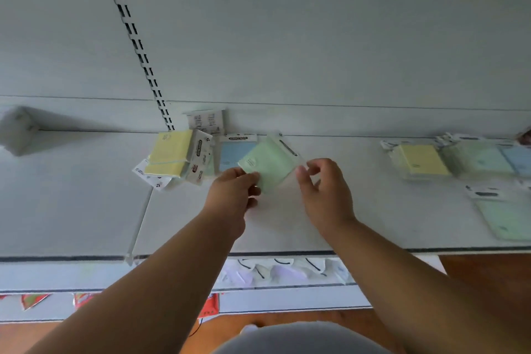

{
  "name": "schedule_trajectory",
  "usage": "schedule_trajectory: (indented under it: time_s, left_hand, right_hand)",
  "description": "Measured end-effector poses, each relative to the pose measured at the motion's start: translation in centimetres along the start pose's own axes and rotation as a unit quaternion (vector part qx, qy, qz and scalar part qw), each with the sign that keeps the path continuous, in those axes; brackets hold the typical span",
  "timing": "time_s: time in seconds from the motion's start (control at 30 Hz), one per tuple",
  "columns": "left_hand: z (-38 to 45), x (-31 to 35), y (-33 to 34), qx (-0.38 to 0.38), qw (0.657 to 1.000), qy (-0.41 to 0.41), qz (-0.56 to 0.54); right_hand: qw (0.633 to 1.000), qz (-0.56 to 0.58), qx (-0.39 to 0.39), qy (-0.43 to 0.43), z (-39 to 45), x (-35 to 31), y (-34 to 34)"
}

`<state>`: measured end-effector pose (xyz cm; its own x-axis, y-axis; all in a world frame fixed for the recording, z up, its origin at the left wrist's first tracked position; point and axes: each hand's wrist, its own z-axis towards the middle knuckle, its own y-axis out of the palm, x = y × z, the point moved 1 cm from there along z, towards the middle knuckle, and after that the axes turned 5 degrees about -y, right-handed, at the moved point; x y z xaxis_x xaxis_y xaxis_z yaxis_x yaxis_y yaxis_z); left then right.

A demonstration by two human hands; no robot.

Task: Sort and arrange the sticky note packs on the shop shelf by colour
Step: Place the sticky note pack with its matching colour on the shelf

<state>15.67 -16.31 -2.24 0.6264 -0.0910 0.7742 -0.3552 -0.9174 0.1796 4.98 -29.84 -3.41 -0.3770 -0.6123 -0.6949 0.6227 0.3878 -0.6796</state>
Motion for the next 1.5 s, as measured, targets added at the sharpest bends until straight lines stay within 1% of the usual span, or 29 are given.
schedule_trajectory:
  time_s: [0.03, 0.07, 0.1, 0.13, 0.2, 0.3, 0.37, 0.43, 0.53, 0.6, 0.67, 0.73, 0.8, 0.87, 0.97, 1.03, 1.1, 1.17, 1.23, 1.33, 1.4, 1.5]
  left_hand:
    - [-0.3, -0.3, 0.8, -0.017, 1.0, 0.012, 0.022]
    - [-0.6, -0.5, 1.8, -0.038, 0.998, 0.022, 0.046]
    - [-1.0, -0.8, 2.9, -0.062, 0.995, 0.031, 0.07]
    - [-1.4, -1.1, 4.0, -0.083, 0.991, 0.04, 0.095]
    - [-2.1, -1.7, 6.1, -0.104, 0.983, 0.065, 0.138]
    - [-2.8, -2.9, 9.5, -0.084, 0.97, 0.114, 0.2]
    - [-3.6, -4.2, 12.4, -0.08, 0.949, 0.139, 0.27]
    - [-4.6, -5.8, 15.9, -0.099, 0.927, 0.167, 0.32]
    - [-6.2, -8.1, 21.8, -0.115, 0.907, 0.203, 0.352]
    - [-7.1, -9.6, 25.6, -0.126, 0.901, 0.198, 0.365]
    - [-7.8, -11.3, 29.1, -0.142, 0.891, 0.179, 0.394]
    - [-8.3, -13.2, 31.8, -0.148, 0.883, 0.163, 0.415]
    - [-8.7, -14.9, 34.0, -0.137, 0.877, 0.159, 0.432]
    - [-8.8, -16.0, 35.6, -0.107, 0.861, 0.175, 0.465]
    - [-9.0, -16.9, 37.0, -0.06, 0.829, 0.195, 0.52]
    - [-9.2, -17.2, 37.5, -0.038, 0.817, 0.19, 0.543]
    - [-9.4, -17.2, 37.9, -0.017, 0.798, 0.191, 0.571]
    - [-9.7, -17.0, 38.0, -0.004, 0.786, 0.204, 0.583]
    - [-10.1, -16.7, 37.6, 0.003, 0.792, 0.216, 0.571]
    - [-10.6, -16.2, 36.1, 0.015, 0.805, 0.22, 0.551]
    - [-10.8, -15.7, 34.2, 0.029, 0.809, 0.223, 0.542]
    - [-10.6, -14.6, 30.3, 0.061, 0.816, 0.219, 0.532]
  right_hand:
    - [0.992, 0.084, -0.024, 0.092, 0.1, -0.2, -0.7]
    - [0.97, 0.177, -0.05, 0.162, 0.3, -0.3, -1.5]
    - [0.945, 0.248, -0.06, 0.204, 0.5, -0.2, -2.3]
    - [0.931, 0.291, -0.048, 0.217, 0.7, 0.2, -3.3]
    - [0.924, 0.324, -0.005, 0.204, 1.2, 1.6, -5.6]
    - [0.923, 0.328, 0.037, 0.195, 1.1, 4.6, -9.3]
    - [0.926, 0.315, 0.07, 0.198, 0.7, 7.3, -11.9]
    - [0.938, 0.268, 0.103, 0.196, 0.1, 10.6, -14.7]
    - [0.949, 0.203, 0.126, 0.204, -0.6, 15.3, -19.7]
    - [0.957, 0.157, 0.122, 0.211, -0.8, 18.3, -23.1]
    - [0.969, 0.098, 0.089, 0.211, -0.7, 21.1, -26.2]
    - [0.978, 0.037, 0.041, 0.201, -0.3, 23.4, -28.5]
    - [0.981, -0.001, -0.014, 0.191, 0.4, 25.4, -30.0]
    - [0.982, -0.038, -0.066, 0.172, 1.1, 26.7, -30.7]
    - [0.983, -0.096, -0.105, 0.116, 1.8, 27.9, -30.8]
    - [0.978, -0.148, -0.116, 0.085, 2.0, 28.1, -30.6]
    - [0.969, -0.208, -0.115, 0.063, 2.1, 27.7, -30.7]
    - [0.966, -0.235, -0.1, 0.036, 2.0, 27.0, -30.8]
    - [0.97, -0.225, -0.086, 0.004, 1.5, 26.3, -30.5]
    - [0.98, -0.178, -0.086, -0.029, 1.0, 25.0, -29.4]
    - [0.985, -0.139, -0.089, -0.04, 1.0, 23.8, -28.3]
    - [0.987, -0.112, -0.094, -0.064, 1.1, 21.0, -25.7]
